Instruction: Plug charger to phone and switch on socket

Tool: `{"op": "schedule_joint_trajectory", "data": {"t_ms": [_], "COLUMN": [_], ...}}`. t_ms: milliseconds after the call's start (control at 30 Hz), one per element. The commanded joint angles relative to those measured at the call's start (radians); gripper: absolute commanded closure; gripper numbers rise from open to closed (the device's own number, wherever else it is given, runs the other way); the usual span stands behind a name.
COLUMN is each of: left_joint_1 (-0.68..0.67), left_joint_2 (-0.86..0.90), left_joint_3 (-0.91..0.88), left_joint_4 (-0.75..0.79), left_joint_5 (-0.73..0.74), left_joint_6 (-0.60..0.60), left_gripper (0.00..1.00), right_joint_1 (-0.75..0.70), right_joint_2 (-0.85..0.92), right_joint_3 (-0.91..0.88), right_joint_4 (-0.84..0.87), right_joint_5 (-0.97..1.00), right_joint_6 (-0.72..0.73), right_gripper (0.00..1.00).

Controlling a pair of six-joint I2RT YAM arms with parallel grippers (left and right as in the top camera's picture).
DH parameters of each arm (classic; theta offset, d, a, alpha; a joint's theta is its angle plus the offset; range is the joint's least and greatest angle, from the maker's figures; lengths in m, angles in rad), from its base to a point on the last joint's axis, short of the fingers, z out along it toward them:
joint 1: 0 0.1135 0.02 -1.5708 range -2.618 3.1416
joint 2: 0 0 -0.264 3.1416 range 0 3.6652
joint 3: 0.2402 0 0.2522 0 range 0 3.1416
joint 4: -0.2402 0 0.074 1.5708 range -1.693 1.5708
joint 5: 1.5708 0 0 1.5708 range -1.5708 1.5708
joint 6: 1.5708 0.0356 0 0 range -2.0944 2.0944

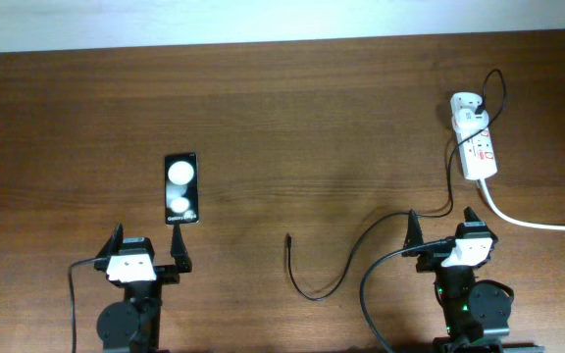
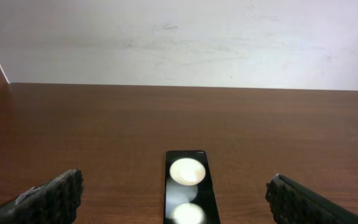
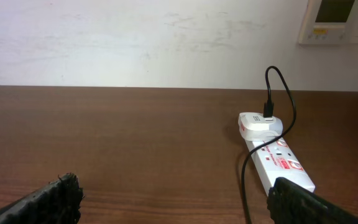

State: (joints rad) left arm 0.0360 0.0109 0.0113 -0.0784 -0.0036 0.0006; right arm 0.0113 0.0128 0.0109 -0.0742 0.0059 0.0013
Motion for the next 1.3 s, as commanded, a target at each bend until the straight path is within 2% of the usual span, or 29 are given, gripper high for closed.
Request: {"op": "schedule_joint_trajectory", "data": {"t_ms": [0,633,733,833,1000,1200,1267], "left_joint_1": [0.007,0.006,0.006,0.006,0.006,0.006,0.006], "left_joint_2": [-0.004,-0.004,-0.001,0.069,0.36,0.986,1.128], "left_joint_3": [-0.002,0.005,0.056,0.181,0.407,0.881,1.004], "left_joint_4": [-0.006,-0.009,-0.04,-0.11,-0.163,-0.443,-0.534], "left_joint_5": [0.001,0.038,0.042,0.042,0.042,0.095,0.094], "left_joint_6": [0.015,0.015,0.015,0.016,0.015,0.015,0.015], "left_gripper": [0.01,0.01,0.01,0.01,0.01,0.01,0.01], "right_joint_1": [0.012,0.012,0.012,0.012,0.012,0.012,0.012], "right_joint_2": [-0.006,-0.006,-0.006,-0.006,-0.006,-0.006,-0.006], "right_joint_3": [-0.005,-0.005,-0.005,-0.005,-0.005,-0.005,-0.005], "right_joint_4": [-0.006,-0.006,-0.006,-0.006,-0.006,-0.006,-0.006], "right_joint_5": [-0.009,-0.009,-0.009,-0.009,-0.009,-0.009,-0.009], "right_joint_6": [0.003,0.003,0.003,0.003,0.003,0.003,0.003], "right_gripper": [0.01,0.01,0.01,0.01,0.01,0.01,0.01]}}
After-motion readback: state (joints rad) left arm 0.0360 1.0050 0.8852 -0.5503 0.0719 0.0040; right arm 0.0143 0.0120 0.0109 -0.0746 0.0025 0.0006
